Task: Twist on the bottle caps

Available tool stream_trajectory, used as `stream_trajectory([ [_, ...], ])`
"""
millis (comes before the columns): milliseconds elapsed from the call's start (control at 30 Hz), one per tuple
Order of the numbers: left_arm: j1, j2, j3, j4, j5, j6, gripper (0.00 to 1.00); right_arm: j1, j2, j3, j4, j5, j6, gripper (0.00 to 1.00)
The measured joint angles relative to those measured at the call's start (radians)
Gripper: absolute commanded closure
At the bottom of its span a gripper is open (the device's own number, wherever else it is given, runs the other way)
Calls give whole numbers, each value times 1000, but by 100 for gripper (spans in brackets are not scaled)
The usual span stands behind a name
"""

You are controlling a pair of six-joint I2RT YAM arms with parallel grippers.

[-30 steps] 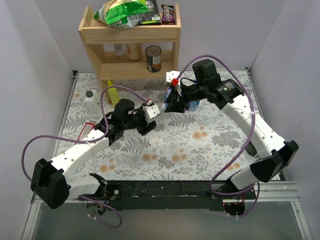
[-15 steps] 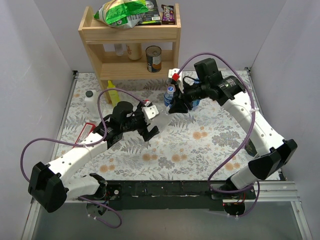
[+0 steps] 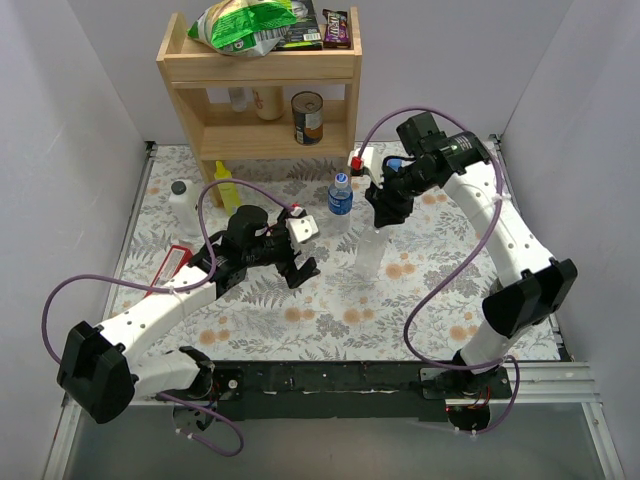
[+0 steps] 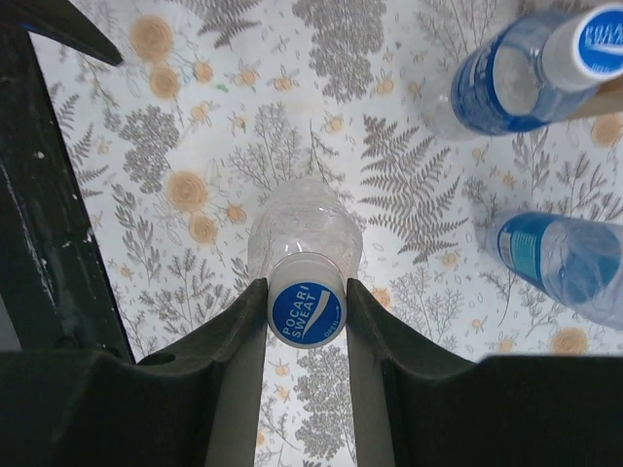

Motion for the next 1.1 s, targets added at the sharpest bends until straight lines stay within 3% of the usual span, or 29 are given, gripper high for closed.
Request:
stream_trajectory([
  [167,0,4,0,0,0,0,2,-23,84,2,-15,55,-17,99],
  [267,0,4,0,0,0,0,2,-29,109,3,-13,69,-19,92],
  [400,0,4,-3,0,0,0,2,-28,101,-10,19,70,-20,85],
  [700,0,5,-15,-1,-1,1,2,-28,35,-146,117,50,-34,80],
  [933,0,5,-16,-1,-1,2,2,-28,20,-174,146,47,-35,61],
  [967,0,5,-16,-1,-1,2,2,-28,19,-174,147,47,-36,55],
  [1100,0,5,-16,-1,-1,3,2,-28,14,-175,148,48,-37,48],
])
